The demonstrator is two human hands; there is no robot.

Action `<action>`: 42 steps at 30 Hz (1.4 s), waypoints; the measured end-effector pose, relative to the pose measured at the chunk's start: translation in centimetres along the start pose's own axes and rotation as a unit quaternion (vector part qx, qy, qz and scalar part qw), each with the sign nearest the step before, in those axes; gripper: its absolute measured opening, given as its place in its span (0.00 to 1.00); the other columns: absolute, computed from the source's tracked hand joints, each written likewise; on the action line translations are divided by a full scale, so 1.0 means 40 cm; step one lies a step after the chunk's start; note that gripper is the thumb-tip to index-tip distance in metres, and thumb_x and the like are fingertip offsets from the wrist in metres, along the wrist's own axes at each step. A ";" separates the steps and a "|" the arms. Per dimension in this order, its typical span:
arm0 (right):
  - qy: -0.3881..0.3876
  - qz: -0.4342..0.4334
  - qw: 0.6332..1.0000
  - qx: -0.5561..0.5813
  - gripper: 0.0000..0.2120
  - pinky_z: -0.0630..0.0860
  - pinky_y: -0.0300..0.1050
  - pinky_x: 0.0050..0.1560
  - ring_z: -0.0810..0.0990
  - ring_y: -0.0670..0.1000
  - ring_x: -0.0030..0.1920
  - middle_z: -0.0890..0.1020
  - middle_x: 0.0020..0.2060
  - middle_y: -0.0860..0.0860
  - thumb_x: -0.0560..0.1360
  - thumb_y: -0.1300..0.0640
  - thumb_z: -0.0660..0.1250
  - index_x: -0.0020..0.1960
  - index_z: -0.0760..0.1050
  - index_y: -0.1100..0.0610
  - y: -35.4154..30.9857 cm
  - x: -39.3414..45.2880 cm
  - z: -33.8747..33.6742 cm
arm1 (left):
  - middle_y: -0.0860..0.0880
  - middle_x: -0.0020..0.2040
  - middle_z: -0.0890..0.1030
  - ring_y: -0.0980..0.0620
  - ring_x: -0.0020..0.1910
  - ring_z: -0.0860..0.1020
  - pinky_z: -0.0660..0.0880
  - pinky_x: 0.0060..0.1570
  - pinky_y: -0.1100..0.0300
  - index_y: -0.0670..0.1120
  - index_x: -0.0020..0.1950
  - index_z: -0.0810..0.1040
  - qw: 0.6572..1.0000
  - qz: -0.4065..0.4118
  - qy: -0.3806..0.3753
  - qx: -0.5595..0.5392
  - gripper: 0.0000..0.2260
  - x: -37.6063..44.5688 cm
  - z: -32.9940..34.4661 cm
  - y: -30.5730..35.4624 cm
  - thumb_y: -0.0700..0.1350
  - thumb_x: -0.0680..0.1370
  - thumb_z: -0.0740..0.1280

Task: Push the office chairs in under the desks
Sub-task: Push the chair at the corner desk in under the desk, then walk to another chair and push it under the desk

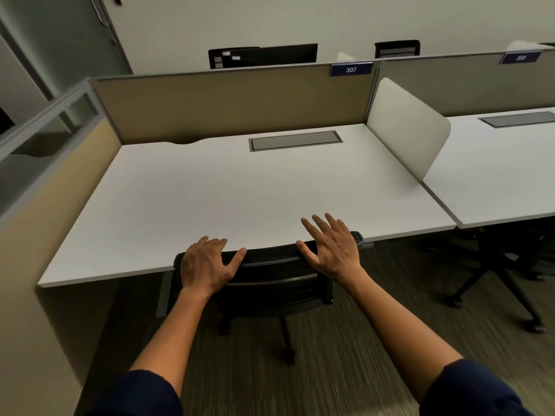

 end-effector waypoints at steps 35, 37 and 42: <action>0.002 -0.002 0.999 0.034 0.38 0.34 0.60 0.78 0.34 0.55 0.80 0.37 0.81 0.51 0.78 0.28 0.43 0.81 0.35 0.45 0.093 -0.303 0.052 | 0.48 0.80 0.31 0.48 0.78 0.29 0.29 0.75 0.41 0.56 0.79 0.34 0.995 0.012 -0.091 -0.035 0.40 -0.301 0.051 0.264 0.73 0.75 0.44; -0.011 0.029 0.999 0.033 0.39 0.35 0.61 0.79 0.34 0.55 0.80 0.37 0.81 0.51 0.78 0.28 0.44 0.81 0.35 0.45 0.114 -0.377 0.061 | 0.48 0.80 0.30 0.48 0.78 0.28 0.29 0.74 0.41 0.55 0.79 0.33 0.994 0.015 -0.099 -0.040 0.38 -0.361 0.046 0.294 0.71 0.78 0.49; -0.028 0.065 0.997 0.026 0.39 0.33 0.63 0.78 0.34 0.56 0.80 0.37 0.81 0.52 0.78 0.28 0.44 0.81 0.36 0.45 0.136 -0.582 0.058 | 0.47 0.81 0.32 0.46 0.79 0.30 0.30 0.75 0.41 0.54 0.81 0.37 0.992 0.037 -0.106 -0.054 0.38 -0.531 0.019 0.371 0.68 0.80 0.52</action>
Point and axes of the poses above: each hand's wrist, its own x-axis towards the middle knuckle, its own z-axis out of the palm, y = z × x, the point moved 7 cm from there along x, towards the middle knuckle
